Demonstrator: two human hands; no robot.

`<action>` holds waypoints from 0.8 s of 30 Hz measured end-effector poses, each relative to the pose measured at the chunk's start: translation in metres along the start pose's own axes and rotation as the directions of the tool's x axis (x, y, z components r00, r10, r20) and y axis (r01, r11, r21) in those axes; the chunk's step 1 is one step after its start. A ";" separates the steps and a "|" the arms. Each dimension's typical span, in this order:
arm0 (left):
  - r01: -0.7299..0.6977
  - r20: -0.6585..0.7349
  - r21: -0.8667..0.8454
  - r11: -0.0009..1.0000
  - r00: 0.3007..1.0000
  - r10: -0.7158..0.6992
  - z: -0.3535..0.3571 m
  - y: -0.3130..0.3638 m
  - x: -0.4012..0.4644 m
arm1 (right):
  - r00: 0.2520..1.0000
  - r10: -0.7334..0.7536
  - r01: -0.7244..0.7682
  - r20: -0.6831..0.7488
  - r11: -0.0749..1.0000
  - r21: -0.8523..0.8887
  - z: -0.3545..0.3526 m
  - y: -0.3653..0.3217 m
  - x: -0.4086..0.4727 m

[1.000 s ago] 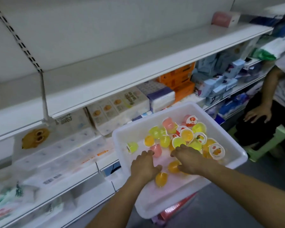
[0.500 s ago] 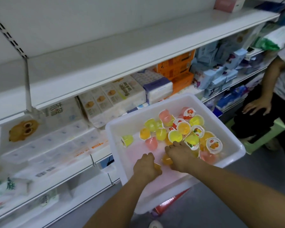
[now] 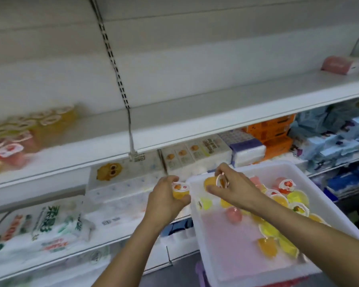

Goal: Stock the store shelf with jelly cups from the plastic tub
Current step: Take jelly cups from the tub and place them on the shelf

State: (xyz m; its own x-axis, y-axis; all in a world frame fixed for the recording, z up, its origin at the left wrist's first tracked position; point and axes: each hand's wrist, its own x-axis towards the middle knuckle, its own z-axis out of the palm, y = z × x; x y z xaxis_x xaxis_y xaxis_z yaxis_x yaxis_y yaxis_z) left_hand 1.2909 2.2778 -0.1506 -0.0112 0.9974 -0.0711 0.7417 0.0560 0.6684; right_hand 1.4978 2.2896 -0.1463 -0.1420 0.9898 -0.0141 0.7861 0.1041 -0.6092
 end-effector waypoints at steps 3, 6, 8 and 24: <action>0.015 -0.103 -0.013 1.000 0.995 -0.016 -0.047 -0.010 -0.001 | 0.997 -0.081 0.083 -0.018 0.992 0.100 0.004 -0.051 0.020; -0.012 -0.211 -0.023 1.000 0.978 0.007 -0.093 -0.020 -0.001 | 0.984 -0.177 0.177 -0.011 0.974 0.139 0.012 -0.100 0.038; -0.024 -0.293 0.003 1.000 0.956 0.024 -0.127 -0.031 -0.003 | 0.977 -0.214 0.212 0.002 0.969 0.128 0.019 -0.137 0.051; 0.046 -0.541 0.058 0.997 0.841 -0.007 -0.284 -0.141 0.005 | 0.892 -0.452 0.450 0.013 0.890 0.071 0.122 -0.343 0.178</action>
State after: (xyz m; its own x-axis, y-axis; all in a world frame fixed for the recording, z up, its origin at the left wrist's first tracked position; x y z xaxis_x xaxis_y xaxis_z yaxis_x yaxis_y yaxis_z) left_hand 0.9957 2.2879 -0.0346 -0.3779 0.8626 0.3363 0.7782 0.0991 0.6202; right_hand 1.1296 2.4180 -0.0370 -0.4895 0.8345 0.2528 0.5931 0.5312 -0.6050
